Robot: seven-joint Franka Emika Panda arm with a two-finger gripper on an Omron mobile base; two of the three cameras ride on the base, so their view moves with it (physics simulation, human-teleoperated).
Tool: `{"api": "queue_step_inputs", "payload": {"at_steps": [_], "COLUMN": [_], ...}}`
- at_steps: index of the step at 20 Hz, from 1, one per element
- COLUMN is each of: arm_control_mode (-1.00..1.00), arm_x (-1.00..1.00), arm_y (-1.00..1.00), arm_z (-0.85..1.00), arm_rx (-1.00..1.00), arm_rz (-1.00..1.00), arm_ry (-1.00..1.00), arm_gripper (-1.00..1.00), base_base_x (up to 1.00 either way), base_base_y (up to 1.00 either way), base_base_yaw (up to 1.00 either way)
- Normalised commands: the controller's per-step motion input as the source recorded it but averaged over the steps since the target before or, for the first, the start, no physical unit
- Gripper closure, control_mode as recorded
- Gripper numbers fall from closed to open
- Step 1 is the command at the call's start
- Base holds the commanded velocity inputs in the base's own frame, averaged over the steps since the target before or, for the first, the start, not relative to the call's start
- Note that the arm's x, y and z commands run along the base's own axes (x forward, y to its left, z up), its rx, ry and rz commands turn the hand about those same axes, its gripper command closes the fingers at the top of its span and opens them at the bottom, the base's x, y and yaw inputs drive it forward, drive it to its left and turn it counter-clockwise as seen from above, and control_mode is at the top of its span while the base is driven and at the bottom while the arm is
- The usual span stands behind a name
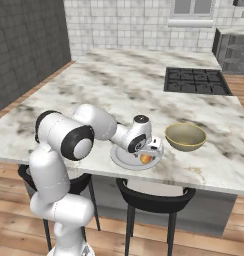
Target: Take the fruits from the plate on the dining counter and place two fruits in each bowl.
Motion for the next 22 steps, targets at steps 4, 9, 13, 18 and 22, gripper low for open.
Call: {"api": "queue_step_inputs", "payload": {"at_steps": [4, 9, 13, 18, 22], "arm_control_mode": [-1.00, -1.00, -1.00, -1.00, -1.00], "arm_x": [0.03, 0.00, -0.03, -0.13, -0.28], "arm_y": [-0.16, -0.03, 0.18, 0.80, 1.00], "arm_z": [-0.40, 0.07, 0.91, 1.00, 0.97], "arm_rx": [0.00, 0.00, 0.00, 0.00, -0.03], "arm_rz": [0.00, -0.01, 0.00, 0.00, 0.00], "arm_ry": [-0.02, 0.00, -0.02, 0.00, 0.00], "arm_gripper": [1.00, 1.00, 1.00, 1.00, 1.00], "base_base_x": [0.00, 0.00, 0.00, 0.00, 0.00], "base_base_y": [0.00, 0.00, 0.00, 0.00, 0.00], "base_base_yaw": [0.00, 0.00, 0.00, 0.00, 0.00]}}
